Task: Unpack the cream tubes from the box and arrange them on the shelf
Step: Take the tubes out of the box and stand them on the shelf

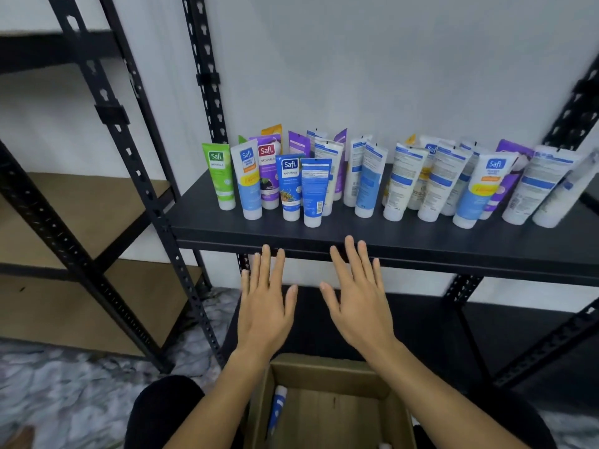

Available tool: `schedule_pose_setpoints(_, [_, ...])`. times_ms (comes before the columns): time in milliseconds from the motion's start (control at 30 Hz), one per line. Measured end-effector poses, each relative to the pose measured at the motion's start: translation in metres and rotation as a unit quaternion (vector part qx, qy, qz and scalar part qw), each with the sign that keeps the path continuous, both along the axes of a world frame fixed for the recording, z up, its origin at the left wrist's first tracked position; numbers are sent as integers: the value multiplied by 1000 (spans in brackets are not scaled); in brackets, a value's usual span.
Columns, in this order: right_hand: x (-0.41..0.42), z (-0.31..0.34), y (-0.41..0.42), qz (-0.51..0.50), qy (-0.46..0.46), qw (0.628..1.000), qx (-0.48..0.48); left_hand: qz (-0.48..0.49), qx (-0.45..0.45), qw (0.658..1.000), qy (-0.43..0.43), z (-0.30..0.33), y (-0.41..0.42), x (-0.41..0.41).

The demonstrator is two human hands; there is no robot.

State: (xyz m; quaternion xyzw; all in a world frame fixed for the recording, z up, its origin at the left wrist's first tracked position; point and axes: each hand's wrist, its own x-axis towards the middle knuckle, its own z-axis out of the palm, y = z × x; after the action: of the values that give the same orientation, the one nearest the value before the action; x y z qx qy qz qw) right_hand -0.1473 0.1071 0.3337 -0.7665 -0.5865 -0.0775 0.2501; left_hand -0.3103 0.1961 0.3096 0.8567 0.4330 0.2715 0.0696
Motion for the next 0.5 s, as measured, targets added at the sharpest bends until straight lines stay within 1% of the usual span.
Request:
schedule_pose_setpoints(100, [-3,-26,-25,1,19,999,-36,0,-56,998,33,-41,-23,-17])
schedule_pose_setpoints(167, [-5,-48,-43,-9,31,996,-89,6,-111,991,70,-72,-37,-28])
schedule_pose_setpoints(267, [-6,-86,-68,-24,63,983,-173,-21,-169,972,161,-107,-51,-36])
schedule_pose_setpoints(367, [-11,-117,-93,-23,96,962,-253,-95,-169,951,240,-129,-61,-37])
schedule_pose_setpoints(433, [-17,-132,-107,-9,113,948,-299,-125,-140,937,295,-144,-66,-35])
schedule_pose_setpoints(500, [-23,-144,-118,-9,131,933,-335,-185,-155,907,346,-165,-65,-35])
